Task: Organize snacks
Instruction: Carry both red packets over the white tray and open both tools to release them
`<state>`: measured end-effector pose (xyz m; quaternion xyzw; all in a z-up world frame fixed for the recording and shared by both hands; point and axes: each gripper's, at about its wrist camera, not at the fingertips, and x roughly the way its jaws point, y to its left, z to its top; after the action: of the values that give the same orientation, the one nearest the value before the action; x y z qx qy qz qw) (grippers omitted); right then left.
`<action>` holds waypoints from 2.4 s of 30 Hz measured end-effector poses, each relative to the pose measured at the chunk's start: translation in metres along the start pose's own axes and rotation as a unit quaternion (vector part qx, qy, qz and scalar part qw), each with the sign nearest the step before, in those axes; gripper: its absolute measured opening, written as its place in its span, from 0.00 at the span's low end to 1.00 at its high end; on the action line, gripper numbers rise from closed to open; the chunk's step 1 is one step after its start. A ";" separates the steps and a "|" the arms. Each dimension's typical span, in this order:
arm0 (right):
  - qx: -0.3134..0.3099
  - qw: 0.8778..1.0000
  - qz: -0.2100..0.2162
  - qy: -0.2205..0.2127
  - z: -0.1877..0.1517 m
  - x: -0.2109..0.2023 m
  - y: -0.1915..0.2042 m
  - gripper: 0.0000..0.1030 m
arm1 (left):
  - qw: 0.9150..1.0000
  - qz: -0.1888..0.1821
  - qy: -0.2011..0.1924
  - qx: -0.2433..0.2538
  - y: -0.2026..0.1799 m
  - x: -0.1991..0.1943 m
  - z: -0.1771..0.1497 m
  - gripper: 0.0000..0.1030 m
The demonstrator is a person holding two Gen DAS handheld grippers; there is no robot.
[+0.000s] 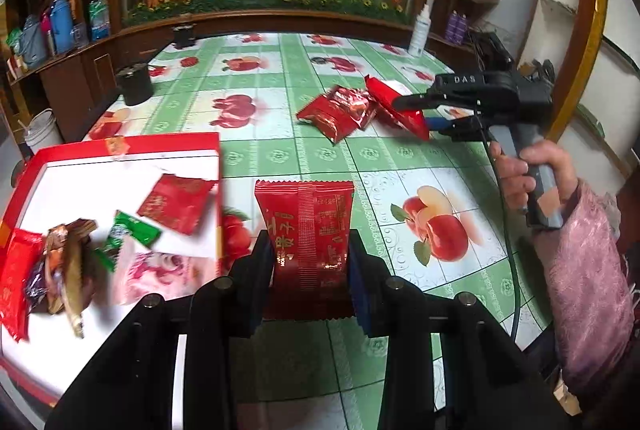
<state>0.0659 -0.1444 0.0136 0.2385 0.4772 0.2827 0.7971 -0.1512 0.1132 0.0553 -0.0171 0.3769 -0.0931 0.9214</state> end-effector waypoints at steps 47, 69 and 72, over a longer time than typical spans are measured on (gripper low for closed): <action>-0.192 0.979 0.068 0.024 -0.082 0.051 0.153 0.45 | 0.989 0.087 -0.074 -0.091 0.113 -0.066 -0.014 0.32; -0.305 0.945 0.090 0.070 -0.144 0.134 0.254 0.46 | 0.982 0.131 -0.037 -0.133 0.184 -0.040 -0.013 0.32; -0.298 0.948 0.093 0.061 -0.142 0.130 0.249 0.46 | 0.981 0.133 -0.036 -0.138 0.190 -0.034 -0.007 0.32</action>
<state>-0.0666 0.1403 0.0333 0.0156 0.3946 0.4994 0.7712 -0.1497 0.3064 0.0550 -0.0973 0.3520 0.0842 0.9271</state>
